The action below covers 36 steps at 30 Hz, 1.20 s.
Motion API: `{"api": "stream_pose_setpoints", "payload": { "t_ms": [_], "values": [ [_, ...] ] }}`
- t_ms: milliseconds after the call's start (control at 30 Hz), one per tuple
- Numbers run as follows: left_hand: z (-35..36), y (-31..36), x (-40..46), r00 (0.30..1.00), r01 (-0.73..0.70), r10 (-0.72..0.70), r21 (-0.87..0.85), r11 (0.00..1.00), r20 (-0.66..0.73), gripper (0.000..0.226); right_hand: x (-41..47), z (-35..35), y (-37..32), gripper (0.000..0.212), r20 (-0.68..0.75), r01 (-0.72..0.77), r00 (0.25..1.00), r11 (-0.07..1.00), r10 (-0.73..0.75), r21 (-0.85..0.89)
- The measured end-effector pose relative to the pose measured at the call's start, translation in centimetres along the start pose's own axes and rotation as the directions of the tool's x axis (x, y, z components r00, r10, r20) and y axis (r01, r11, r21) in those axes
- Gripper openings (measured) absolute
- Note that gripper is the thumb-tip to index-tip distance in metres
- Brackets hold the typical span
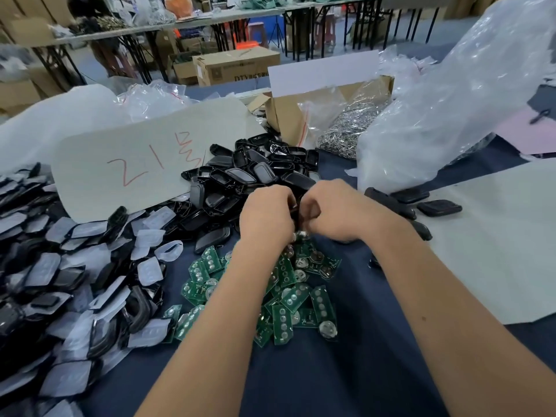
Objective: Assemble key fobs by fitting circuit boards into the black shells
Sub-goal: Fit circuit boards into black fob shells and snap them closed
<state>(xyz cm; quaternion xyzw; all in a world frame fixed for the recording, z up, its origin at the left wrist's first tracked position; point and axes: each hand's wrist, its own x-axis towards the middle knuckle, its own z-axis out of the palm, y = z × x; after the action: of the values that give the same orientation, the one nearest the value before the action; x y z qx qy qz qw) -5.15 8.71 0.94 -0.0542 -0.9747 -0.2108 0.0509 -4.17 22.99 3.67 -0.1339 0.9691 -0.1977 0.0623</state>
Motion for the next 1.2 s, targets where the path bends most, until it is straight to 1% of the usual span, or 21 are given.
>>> {"api": "stream_pose_setpoints", "payload": {
  "t_ms": [33,100,167,200,267,300,367,433,500,533,600,667,700,733,800,900,967,1000,1100,1167,1200],
  "values": [
    [-0.3,-0.5,0.1,1.000,0.022,-0.023,-0.029,0.999,-0.019,0.027,0.0,0.2,-0.4,0.003,0.074,-0.009,0.997,0.999,0.013,-0.050],
    [-0.8,-1.4,0.2,0.995,0.057,-0.068,-0.133,0.989,-0.079,0.021,0.1,0.8,-1.1,0.020,0.164,-0.044,0.984,0.993,0.063,-0.113],
    [-1.2,-2.2,0.0,0.983,0.069,-0.111,-0.271,0.960,-0.145,0.019,0.3,1.1,-1.7,0.030,0.198,-0.060,0.976,0.989,0.086,-0.134],
    [-1.4,-2.5,-0.2,0.977,0.073,-0.139,-0.358,0.931,-0.162,0.021,0.5,1.2,-2.0,0.033,0.209,-0.058,0.974,0.989,0.085,-0.134],
    [-1.7,-3.1,-0.7,0.966,0.094,-0.207,-0.536,0.839,-0.155,0.024,0.6,1.1,-2.4,0.037,0.243,-0.050,0.967,0.992,0.077,-0.117],
    [-1.9,-3.4,-0.9,0.959,0.102,-0.236,-0.590,0.801,-0.154,0.025,0.6,1.0,-2.6,0.038,0.262,-0.042,0.963,0.993,0.070,-0.111],
    [-2.0,-4.1,-1.3,0.948,0.098,-0.266,-0.637,0.764,-0.173,0.025,0.7,1.1,-2.8,0.035,0.289,-0.006,0.957,0.995,0.035,-0.100],
    [-2.3,-4.7,-1.7,0.944,0.112,-0.291,-0.675,0.729,-0.158,0.026,0.9,1.1,-3.2,0.028,0.249,0.090,0.966,0.994,-0.072,-0.060],
    [-2.3,-5.5,-2.1,0.932,0.142,-0.335,-0.712,0.687,-0.137,0.025,1.1,1.1,-3.9,0.038,0.194,0.172,0.964,0.984,-0.179,0.054],
    [-2.4,-6.0,-2.3,0.921,0.161,-0.370,-0.741,0.652,-0.125,0.025,1.2,1.2,-4.2,0.041,0.169,0.200,0.962,0.975,-0.215,0.098],
    [-2.6,-7.1,-2.7,0.885,0.195,-0.457,-0.819,0.539,-0.090,0.025,1.3,1.4,-4.8,0.044,0.104,0.228,0.963,0.956,-0.250,0.186],
    [-3.1,-8.5,-3.2,0.844,0.208,-0.534,-0.883,0.422,-0.056,0.028,1.5,1.9,-5.4,0.040,0.029,0.223,0.967,0.897,-0.252,0.381],
    [-3.4,-9.3,-3.5,0.831,0.212,-0.555,-0.897,0.387,-0.043,0.030,1.6,2.3,-5.8,0.039,-0.017,0.232,0.967,0.844,-0.256,0.483],
    [-3.6,-10.0,-3.7,0.828,0.213,-0.560,-0.905,0.368,-0.033,0.031,1.8,2.8,-6.1,0.040,-0.073,0.254,0.963,0.781,-0.260,0.570],
    [-4.1,-11.1,-4.4,0.858,0.205,-0.514,-0.910,0.360,-0.010,0.032,2.5,3.7,-6.6,0.046,-0.150,0.285,0.956,0.674,-0.252,0.682],
    [-4.0,-11.6,-5.1,0.925,0.161,-0.380,-0.898,0.410,-0.008,0.043,3.4,5.2,-7.3,0.041,-0.129,0.244,0.965,0.607,-0.227,0.756],
    [-4.0,-11.6,-5.2,0.942,0.135,-0.336,-0.902,0.409,-0.012,0.052,3.8,5.9,-7.8,0.030,-0.099,0.214,0.969,0.562,-0.228,0.799],
    [-4.0,-11.7,-5.2,0.944,0.129,-0.329,-0.906,0.403,-0.012,0.053,4.0,6.2,-7.9,0.027,-0.095,0.200,0.970,0.523,-0.222,0.829],
    [-4.0,-11.8,-4.9,0.931,0.128,-0.364,-0.922,0.366,-0.015,0.042,4.9,6.8,-8.2,0.017,-0.105,0.158,0.983,0.401,-0.151,0.902],
    [-4.0,-11.9,-4.8,0.915,0.125,-0.402,-0.923,0.365,-0.035,0.029,5.5,7.0,-8.2,0.004,-0.113,0.147,0.987,0.367,-0.113,0.919],
    [-3.9,-12.1,-4.8,0.906,0.121,-0.420,-0.919,0.375,-0.052,0.023,5.8,7.1,-8.2,0.005,-0.122,0.153,0.987,0.366,-0.107,0.918]
  ]
}}
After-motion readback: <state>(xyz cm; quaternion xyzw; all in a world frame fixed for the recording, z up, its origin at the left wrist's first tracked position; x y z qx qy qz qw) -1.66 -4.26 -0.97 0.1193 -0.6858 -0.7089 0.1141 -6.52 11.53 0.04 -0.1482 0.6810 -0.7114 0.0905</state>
